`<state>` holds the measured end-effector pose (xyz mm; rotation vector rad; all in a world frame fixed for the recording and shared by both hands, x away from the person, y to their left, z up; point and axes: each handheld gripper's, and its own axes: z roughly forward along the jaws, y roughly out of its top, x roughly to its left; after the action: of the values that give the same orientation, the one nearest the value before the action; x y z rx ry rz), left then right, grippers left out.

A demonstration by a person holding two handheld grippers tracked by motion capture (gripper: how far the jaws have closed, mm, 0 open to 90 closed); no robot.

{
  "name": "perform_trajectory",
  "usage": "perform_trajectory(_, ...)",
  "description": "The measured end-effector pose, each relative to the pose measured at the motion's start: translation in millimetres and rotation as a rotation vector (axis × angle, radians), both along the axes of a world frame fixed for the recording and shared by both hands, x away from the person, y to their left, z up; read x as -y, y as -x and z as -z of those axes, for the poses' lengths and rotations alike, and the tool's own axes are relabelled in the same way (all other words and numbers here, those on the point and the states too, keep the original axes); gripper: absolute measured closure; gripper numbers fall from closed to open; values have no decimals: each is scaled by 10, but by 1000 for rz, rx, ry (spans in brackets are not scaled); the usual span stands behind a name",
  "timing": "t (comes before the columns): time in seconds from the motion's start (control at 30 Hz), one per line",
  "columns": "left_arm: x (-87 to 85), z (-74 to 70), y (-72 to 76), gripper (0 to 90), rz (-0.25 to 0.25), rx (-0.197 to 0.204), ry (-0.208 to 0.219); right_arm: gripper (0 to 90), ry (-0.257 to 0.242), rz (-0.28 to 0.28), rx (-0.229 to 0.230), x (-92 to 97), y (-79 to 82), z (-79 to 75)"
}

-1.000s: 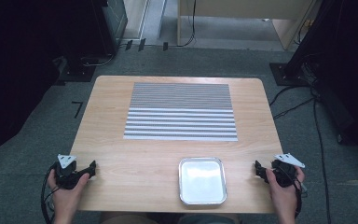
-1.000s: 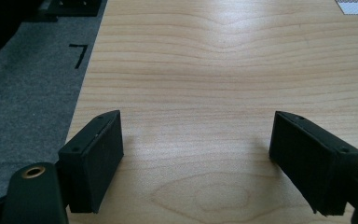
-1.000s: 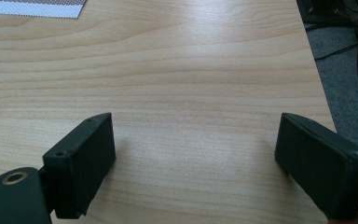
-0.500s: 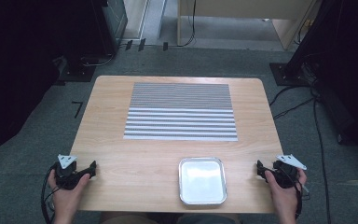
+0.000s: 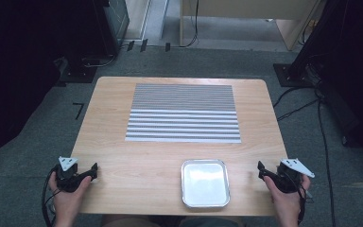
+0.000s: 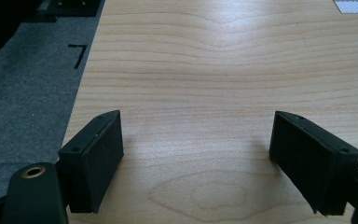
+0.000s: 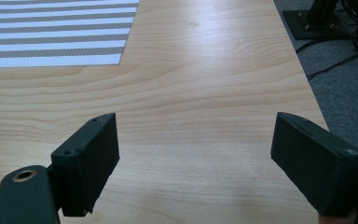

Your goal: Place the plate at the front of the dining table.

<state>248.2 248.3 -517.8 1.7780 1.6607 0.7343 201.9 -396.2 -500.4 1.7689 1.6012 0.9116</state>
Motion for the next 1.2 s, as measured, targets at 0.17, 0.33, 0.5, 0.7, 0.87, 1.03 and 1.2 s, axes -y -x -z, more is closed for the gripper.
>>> perform_trajectory(0.17, 1, 0, 0, 175, 0, 0, 0, 158, 1, -11, -1, -117, 8, -45)
perform_trajectory(0.33, 12, -1, 2, 175, -7, 1, 0, 186, -10, -24, 8, -244, 24, -88)
perform_trajectory(0.5, 94, -9, 35, 175, -28, 27, -53, 193, -21, -43, 10, -368, 43, -115)
perform_trajectory(0.7, 203, -73, 80, 176, -11, 47, -3, 202, -21, -79, 23, -563, 79, -161)
perform_trajectory(0.87, 339, -179, 151, 176, 3, 75, 23, 234, -20, -87, 28, -630, 101, -165)
perform_trajectory(1.03, 489, -252, 213, 176, 12, 76, 78, 272, -31, -78, 41, -636, 131, -198)
perform_trajectory(1.2, 727, -329, 277, 177, 54, 90, 85, 395, -51, -107, 48, -620, 165, -216)
